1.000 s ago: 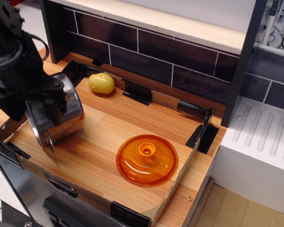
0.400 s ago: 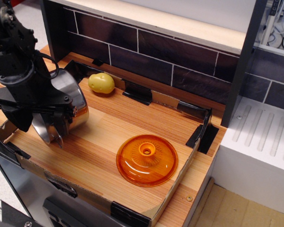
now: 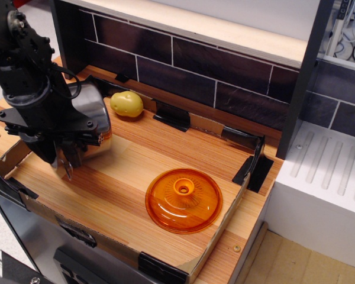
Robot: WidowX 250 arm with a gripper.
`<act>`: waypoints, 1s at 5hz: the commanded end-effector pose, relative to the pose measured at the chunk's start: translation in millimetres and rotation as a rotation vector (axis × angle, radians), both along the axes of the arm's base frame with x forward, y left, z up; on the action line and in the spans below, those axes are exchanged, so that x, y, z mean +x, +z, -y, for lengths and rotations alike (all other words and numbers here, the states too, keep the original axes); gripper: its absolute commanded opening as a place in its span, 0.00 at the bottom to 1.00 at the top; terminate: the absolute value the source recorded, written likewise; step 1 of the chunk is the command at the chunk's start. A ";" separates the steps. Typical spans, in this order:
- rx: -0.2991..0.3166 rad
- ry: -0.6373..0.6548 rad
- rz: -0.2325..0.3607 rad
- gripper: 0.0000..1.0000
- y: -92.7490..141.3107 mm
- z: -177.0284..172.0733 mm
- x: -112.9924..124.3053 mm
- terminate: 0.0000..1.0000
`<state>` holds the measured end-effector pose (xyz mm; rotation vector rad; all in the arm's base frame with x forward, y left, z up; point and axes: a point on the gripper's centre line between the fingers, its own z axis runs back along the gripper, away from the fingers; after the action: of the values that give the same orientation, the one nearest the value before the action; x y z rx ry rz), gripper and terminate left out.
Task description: Upright metal pot
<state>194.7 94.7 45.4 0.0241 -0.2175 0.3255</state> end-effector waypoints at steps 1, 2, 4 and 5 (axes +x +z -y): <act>0.050 0.052 -0.007 0.00 20.4 -9.0 8.8 0.00; 0.121 0.125 -0.082 0.00 29.8 -9.0 4.0 0.00; 0.258 0.272 -0.176 0.00 40.2 -3.4 -5.1 0.00; 0.285 0.325 -0.247 0.00 39.6 3.5 -1.5 0.00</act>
<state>183.3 87.4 74.8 0.3879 0.0312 0.6038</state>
